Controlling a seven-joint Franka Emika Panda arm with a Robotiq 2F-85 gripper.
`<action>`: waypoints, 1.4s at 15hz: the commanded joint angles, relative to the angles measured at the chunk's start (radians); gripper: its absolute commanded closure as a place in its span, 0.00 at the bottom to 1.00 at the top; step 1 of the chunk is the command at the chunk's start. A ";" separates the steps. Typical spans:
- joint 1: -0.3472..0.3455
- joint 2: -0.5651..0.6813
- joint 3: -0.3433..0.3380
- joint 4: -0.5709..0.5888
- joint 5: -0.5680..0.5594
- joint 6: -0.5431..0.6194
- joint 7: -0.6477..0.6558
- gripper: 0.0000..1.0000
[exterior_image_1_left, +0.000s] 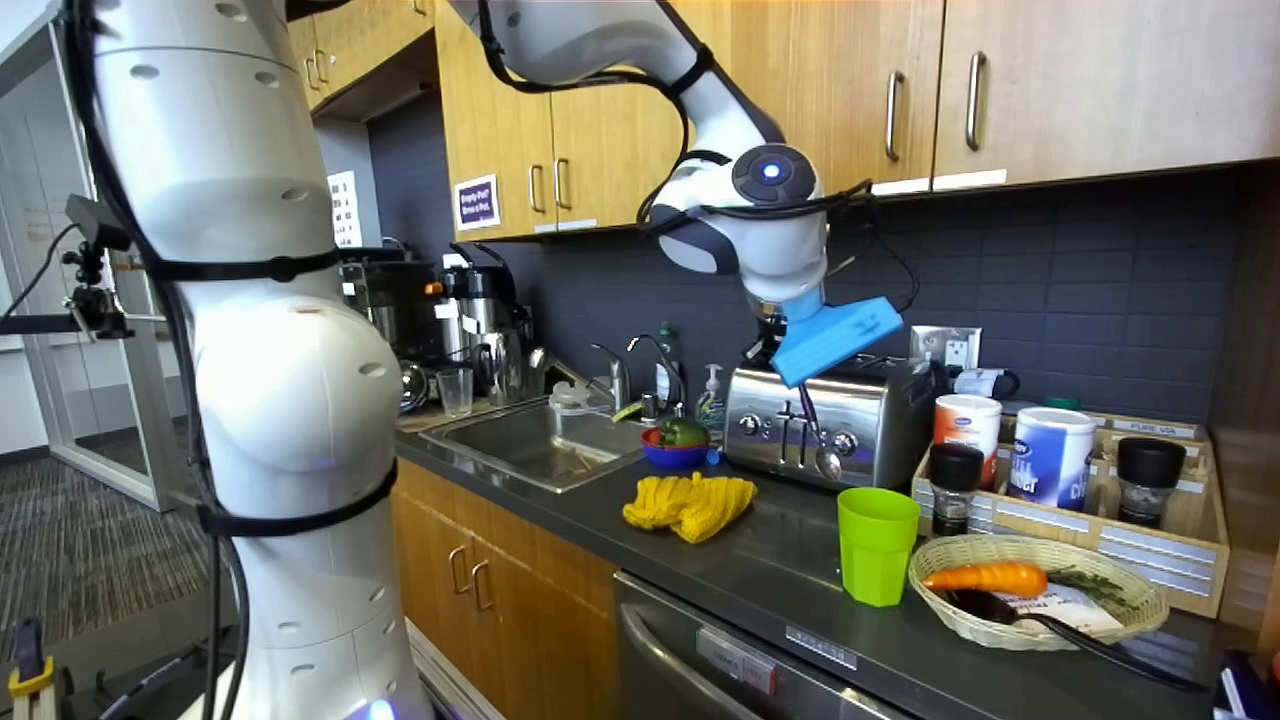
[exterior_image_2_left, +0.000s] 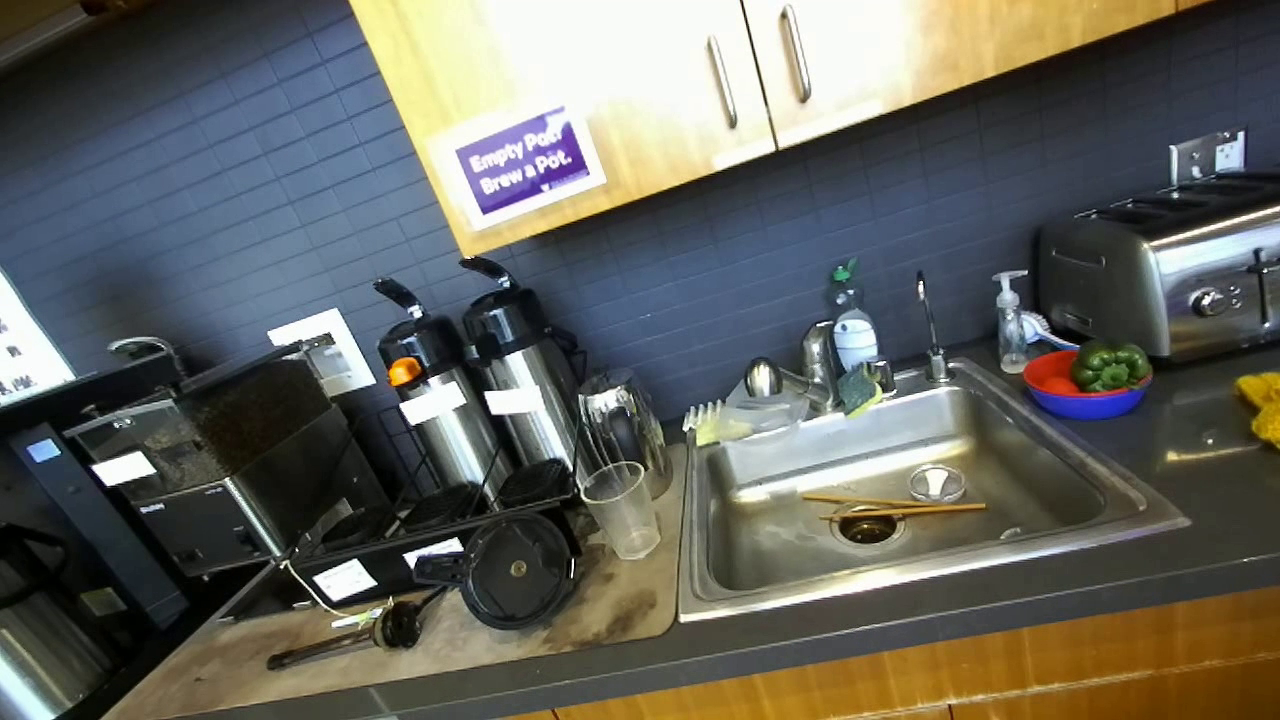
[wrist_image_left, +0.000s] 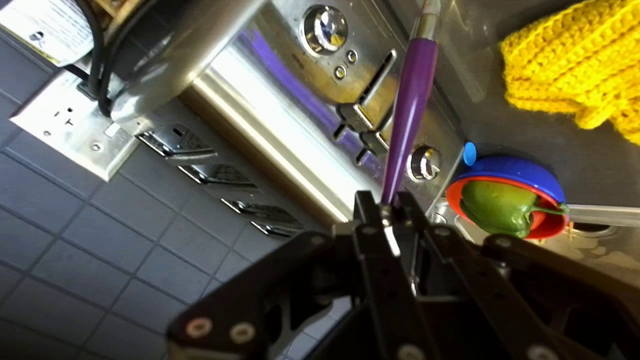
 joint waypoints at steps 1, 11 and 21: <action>-0.002 -0.045 0.001 -0.020 0.028 0.053 0.009 0.97; -0.003 -0.107 -0.007 -0.028 0.077 0.157 0.001 0.97; -0.004 -0.193 -0.021 -0.082 0.141 0.238 -0.015 0.97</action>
